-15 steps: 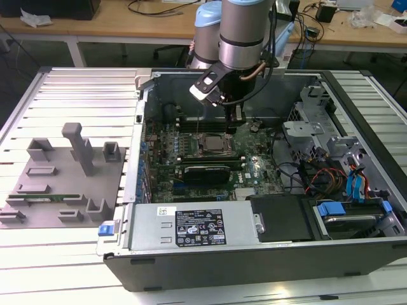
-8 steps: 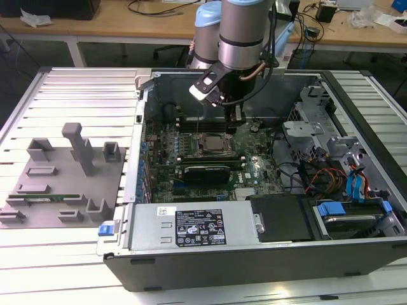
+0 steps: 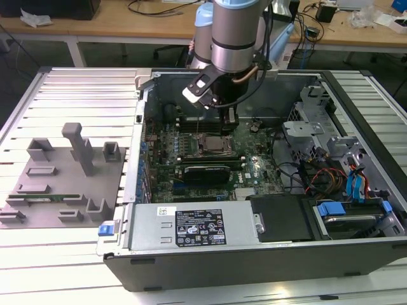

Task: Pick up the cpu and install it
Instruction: 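Close the cpu cover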

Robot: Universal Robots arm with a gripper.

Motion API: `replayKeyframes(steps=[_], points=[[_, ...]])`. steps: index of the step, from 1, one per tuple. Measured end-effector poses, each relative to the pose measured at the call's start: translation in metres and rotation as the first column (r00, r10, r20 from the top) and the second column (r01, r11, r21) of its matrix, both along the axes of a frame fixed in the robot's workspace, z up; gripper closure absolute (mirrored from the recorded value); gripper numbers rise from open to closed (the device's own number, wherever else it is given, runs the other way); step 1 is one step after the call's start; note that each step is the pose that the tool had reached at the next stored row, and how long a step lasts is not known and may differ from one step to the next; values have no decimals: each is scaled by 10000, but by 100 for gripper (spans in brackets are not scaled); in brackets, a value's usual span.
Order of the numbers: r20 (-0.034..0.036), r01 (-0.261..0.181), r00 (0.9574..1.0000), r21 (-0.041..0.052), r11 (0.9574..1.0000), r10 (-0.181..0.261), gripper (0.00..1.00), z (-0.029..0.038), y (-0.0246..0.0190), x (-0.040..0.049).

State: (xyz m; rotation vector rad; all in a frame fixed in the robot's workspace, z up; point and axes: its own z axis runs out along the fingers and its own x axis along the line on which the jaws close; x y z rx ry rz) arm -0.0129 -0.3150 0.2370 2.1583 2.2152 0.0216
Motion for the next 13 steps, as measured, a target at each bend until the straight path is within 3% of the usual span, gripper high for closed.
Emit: replayKeyframes(steps=[4, 7, 11, 12, 13], points=[[1, -38, 10000, 33, 10000, 38, 89, -20, -64, -69], [1, -60, 10000, 35, 10000, 60, 89, -37, -64, -132], [-1, -60, 10000, 32, 10000, 60, 89, -41, -64, -142], [-18, -60, 10000, 35, 10000, 60, 89, -43, -64, -142], [-214, -58, 9998, 35, 10000, 59, 89, -45, -64, -141]])
